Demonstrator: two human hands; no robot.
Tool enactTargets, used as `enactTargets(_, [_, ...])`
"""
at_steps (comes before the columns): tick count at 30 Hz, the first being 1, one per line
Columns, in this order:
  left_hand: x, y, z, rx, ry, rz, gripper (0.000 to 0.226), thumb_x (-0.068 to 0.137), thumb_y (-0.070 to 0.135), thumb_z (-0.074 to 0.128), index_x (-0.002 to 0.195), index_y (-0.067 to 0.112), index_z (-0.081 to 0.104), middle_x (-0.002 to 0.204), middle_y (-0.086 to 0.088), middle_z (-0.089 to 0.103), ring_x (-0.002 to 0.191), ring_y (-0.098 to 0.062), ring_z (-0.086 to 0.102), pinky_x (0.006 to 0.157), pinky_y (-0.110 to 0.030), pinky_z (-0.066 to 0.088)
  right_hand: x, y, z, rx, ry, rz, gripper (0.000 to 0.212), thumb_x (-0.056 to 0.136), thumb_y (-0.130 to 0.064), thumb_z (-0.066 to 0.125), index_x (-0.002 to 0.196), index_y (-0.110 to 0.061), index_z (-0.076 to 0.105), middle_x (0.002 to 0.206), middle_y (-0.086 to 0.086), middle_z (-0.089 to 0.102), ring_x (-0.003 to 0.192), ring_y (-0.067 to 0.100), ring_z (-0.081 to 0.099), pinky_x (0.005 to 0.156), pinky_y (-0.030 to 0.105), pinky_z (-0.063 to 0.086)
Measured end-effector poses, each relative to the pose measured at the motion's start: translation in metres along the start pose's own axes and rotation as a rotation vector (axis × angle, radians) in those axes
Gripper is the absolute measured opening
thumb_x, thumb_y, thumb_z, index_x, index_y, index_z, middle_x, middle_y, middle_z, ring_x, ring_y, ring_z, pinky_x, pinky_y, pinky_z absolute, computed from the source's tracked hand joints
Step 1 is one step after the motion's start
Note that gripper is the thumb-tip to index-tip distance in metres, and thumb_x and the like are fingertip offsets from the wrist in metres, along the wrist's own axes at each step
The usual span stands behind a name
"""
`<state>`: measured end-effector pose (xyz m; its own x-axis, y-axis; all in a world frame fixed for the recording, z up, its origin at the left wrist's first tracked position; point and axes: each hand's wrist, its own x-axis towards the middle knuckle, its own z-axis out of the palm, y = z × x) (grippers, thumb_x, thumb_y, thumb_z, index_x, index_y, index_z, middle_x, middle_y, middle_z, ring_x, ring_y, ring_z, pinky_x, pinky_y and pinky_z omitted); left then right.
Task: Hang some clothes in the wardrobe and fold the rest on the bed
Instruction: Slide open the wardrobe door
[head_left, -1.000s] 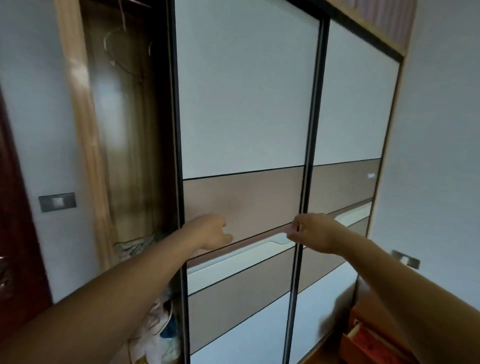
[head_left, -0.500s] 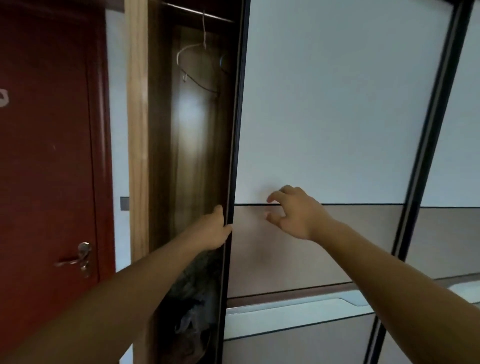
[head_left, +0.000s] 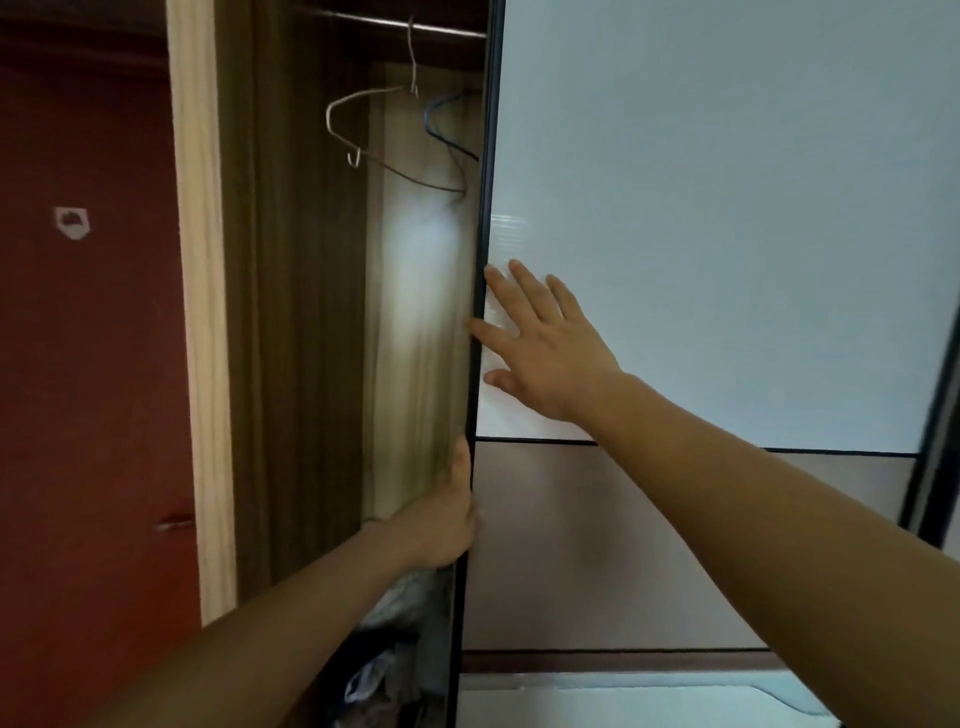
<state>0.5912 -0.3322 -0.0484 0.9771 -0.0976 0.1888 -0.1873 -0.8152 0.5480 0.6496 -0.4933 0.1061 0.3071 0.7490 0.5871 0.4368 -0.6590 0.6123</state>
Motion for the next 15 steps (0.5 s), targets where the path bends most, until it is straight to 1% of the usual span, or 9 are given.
enactTargets(1, [0.005, 0.002, 0.006, -0.009, -0.004, 0.022, 0.097, 0.105, 0.034, 0.045, 0.144, 0.024, -0.044, 0.163, -0.008, 0.026, 0.137, -0.013, 0.04, 0.115, -0.027, 0.029, 0.001, 0.008, 0.002, -0.007, 0.006, 0.002, 0.068, 0.101, -0.059, 0.041, 0.159, -0.03, 0.022, 0.168, 0.017, -0.011, 0.154, 0.038, -0.012, 0.123, 0.059, 0.007])
enactTargets(3, [0.015, 0.006, 0.017, -0.011, -0.013, 0.07, 0.1, 0.104, 0.035, 0.047, 0.143, 0.029, -0.044, 0.168, -0.001, 0.009, 0.141, -0.005, 0.026, 0.113, -0.021, 0.019, 0.0, 0.026, 0.005, -0.028, 0.019, 0.002, 0.069, 0.1, -0.063, 0.036, 0.159, -0.029, 0.022, 0.168, 0.018, -0.012, 0.154, 0.038, -0.013, 0.123, 0.06, 0.006])
enactTargets(5, [0.027, 0.012, 0.028, -0.004, -0.029, 0.097, 0.101, 0.104, 0.035, 0.048, 0.139, 0.038, -0.047, 0.168, 0.002, 0.005, 0.144, -0.008, 0.027, 0.113, -0.019, 0.018, -0.003, 0.044, 0.009, -0.027, 0.026, 0.015, 0.07, 0.1, -0.063, 0.036, 0.159, -0.028, 0.025, 0.168, 0.017, -0.013, 0.154, 0.038, -0.013, 0.123, 0.06, 0.005])
enactTargets(6, [0.035, 0.015, 0.034, 0.0, -0.04, 0.115, 0.101, 0.105, 0.035, 0.047, 0.136, 0.041, -0.049, 0.168, 0.002, 0.005, 0.143, -0.01, 0.03, 0.115, -0.02, 0.02, -0.006, 0.053, 0.012, -0.014, 0.026, 0.028, 0.07, 0.1, -0.063, 0.037, 0.158, -0.027, 0.026, 0.168, 0.016, -0.013, 0.154, 0.038, -0.013, 0.123, 0.06, 0.005])
enactTargets(8, [0.05, 0.024, 0.049, 0.011, -0.051, 0.149, 0.101, 0.105, 0.034, 0.047, 0.134, 0.044, -0.049, 0.168, -0.002, 0.011, 0.139, -0.013, 0.039, 0.119, -0.028, 0.027, -0.016, 0.07, 0.02, 0.01, 0.024, 0.061, 0.071, 0.099, -0.062, 0.038, 0.158, -0.025, 0.028, 0.168, 0.014, -0.014, 0.154, 0.037, -0.013, 0.123, 0.061, 0.006])
enactTargets(10, [0.068, 0.036, 0.067, 0.05, -0.018, 0.189, 0.101, 0.105, 0.037, 0.047, 0.135, 0.045, -0.049, 0.164, -0.012, 0.022, 0.131, -0.02, 0.048, 0.117, -0.037, 0.035, -0.03, 0.088, 0.031, 0.005, 0.033, 0.078, 0.07, 0.099, -0.061, 0.039, 0.158, -0.023, 0.028, 0.168, 0.014, -0.016, 0.154, 0.037, -0.014, 0.122, 0.062, 0.005])
enactTargets(12, [0.086, 0.049, 0.086, 0.119, 0.023, 0.225, 0.1, 0.104, 0.041, 0.045, 0.134, 0.043, -0.051, 0.164, -0.019, 0.018, 0.135, -0.028, 0.045, 0.116, -0.043, 0.036, -0.047, 0.109, 0.041, -0.006, 0.033, 0.08, 0.07, 0.1, -0.061, 0.036, 0.159, -0.024, 0.025, 0.167, 0.014, -0.019, 0.154, 0.037, -0.016, 0.122, 0.061, 0.004])
enactTargets(14, [0.106, 0.063, 0.106, 0.161, 0.022, 0.268, 0.098, 0.105, 0.042, 0.041, 0.134, 0.036, -0.053, 0.162, -0.019, 0.026, 0.13, -0.028, 0.05, 0.112, -0.044, 0.041, -0.065, 0.132, 0.05, -0.014, 0.035, 0.078, 0.071, 0.1, -0.061, 0.033, 0.159, -0.024, 0.023, 0.167, 0.014, -0.019, 0.154, 0.037, -0.016, 0.123, 0.061, 0.004])
enactTargets(15, [0.115, 0.072, 0.115, 0.176, 0.017, 0.286, 0.098, 0.105, 0.042, 0.04, 0.135, 0.032, -0.053, 0.158, -0.021, 0.033, 0.122, -0.023, 0.054, 0.109, -0.04, 0.043, -0.074, 0.144, 0.054, -0.017, 0.037, 0.077, 0.071, 0.1, -0.061, 0.033, 0.159, -0.023, 0.024, 0.167, 0.014, -0.019, 0.154, 0.037, -0.015, 0.123, 0.061, 0.004])
